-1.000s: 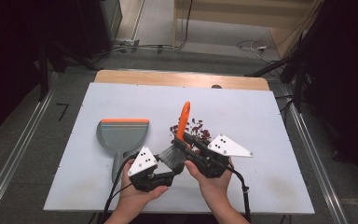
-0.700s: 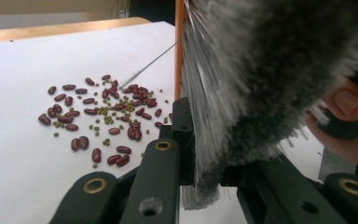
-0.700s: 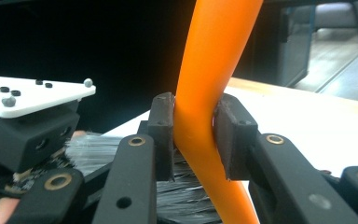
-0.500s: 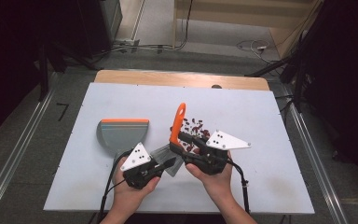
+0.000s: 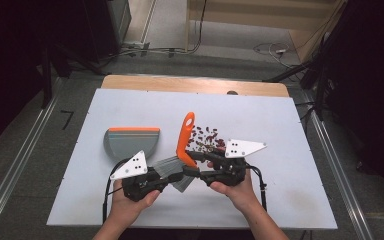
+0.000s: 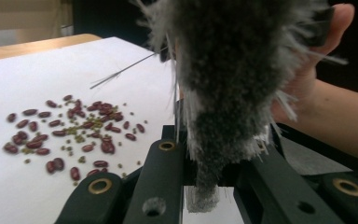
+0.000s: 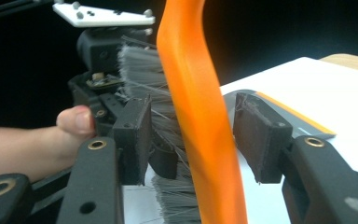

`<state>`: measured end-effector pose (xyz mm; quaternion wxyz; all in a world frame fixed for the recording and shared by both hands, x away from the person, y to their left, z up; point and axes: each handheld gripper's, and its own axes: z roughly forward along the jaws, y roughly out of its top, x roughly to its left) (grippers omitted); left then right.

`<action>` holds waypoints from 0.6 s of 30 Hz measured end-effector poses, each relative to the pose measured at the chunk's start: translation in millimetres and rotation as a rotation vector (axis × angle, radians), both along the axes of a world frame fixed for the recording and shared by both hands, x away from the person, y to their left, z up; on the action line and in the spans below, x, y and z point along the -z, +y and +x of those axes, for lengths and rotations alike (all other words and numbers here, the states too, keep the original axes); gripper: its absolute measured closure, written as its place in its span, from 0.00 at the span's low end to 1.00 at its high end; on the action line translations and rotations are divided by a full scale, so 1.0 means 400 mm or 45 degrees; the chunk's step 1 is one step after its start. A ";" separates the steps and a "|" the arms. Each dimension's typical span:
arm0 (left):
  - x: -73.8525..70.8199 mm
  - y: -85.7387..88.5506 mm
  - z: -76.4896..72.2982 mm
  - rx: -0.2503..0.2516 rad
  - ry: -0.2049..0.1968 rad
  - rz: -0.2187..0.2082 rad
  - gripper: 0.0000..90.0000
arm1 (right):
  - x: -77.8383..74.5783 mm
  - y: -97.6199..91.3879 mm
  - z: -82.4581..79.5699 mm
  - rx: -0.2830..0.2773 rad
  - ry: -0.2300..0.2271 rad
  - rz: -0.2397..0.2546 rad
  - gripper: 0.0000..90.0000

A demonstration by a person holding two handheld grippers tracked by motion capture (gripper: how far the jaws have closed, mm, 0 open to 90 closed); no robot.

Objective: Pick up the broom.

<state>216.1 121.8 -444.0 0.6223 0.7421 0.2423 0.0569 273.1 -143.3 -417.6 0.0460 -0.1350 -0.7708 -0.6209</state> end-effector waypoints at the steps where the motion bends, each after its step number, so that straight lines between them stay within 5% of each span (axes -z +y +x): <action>1: 0.000 0.000 0.000 0.014 -0.004 -0.002 0.93 | 0.001 0.002 -0.001 -0.016 0.005 0.001 0.55; 11: 0.000 -0.009 -0.005 0.139 -0.019 -0.010 0.93 | 0.009 0.006 0.004 -0.170 0.061 0.025 0.67; 18: 0.001 -0.006 -0.003 0.130 -0.003 -0.022 0.88 | 0.003 0.006 -0.003 -0.148 0.043 -0.007 0.76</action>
